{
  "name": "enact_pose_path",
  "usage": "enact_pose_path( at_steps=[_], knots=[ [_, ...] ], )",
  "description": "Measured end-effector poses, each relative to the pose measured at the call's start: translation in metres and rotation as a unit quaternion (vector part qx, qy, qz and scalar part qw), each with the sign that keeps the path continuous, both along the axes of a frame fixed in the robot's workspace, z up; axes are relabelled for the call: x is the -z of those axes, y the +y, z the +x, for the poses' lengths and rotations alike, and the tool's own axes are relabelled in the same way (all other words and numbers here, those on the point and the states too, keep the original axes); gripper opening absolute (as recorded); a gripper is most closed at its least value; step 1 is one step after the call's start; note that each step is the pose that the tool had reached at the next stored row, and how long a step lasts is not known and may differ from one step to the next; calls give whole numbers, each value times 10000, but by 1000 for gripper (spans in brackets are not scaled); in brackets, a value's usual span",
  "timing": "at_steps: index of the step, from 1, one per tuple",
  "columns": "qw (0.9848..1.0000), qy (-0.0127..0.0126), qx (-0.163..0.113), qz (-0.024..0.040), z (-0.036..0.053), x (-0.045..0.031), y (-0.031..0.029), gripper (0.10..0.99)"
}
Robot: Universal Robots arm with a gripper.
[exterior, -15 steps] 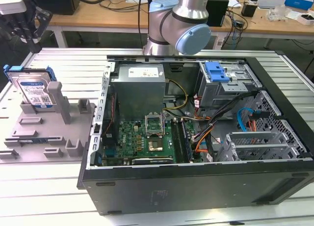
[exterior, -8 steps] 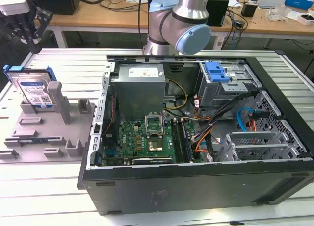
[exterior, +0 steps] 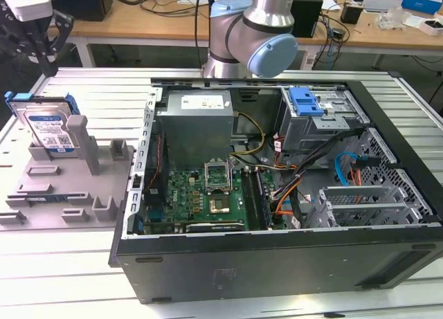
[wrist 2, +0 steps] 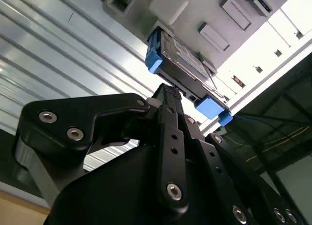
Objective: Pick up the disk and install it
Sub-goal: 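Pick up the disk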
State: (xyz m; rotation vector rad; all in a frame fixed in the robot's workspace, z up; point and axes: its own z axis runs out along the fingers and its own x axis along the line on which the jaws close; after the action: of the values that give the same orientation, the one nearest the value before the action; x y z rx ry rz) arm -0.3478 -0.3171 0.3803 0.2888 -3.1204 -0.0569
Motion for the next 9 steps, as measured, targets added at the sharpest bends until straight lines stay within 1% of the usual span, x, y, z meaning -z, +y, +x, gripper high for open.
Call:
enact_pose_path(
  at_steps=[3,4,5,6,8,9],
  knots=[
    [9995,0,-310,0,0,1,0,106],
    [9986,0,-530,0,0,1,0,106],
    [9966,0,-819,0,0,1,0,106],
    [9951,-1,-991,-1,0,1,0,106],
    [9931,-1,-1169,-1,0,1,0,106],
    [9919,-2,-1267,-2,0,1,0,106]
  ],
)
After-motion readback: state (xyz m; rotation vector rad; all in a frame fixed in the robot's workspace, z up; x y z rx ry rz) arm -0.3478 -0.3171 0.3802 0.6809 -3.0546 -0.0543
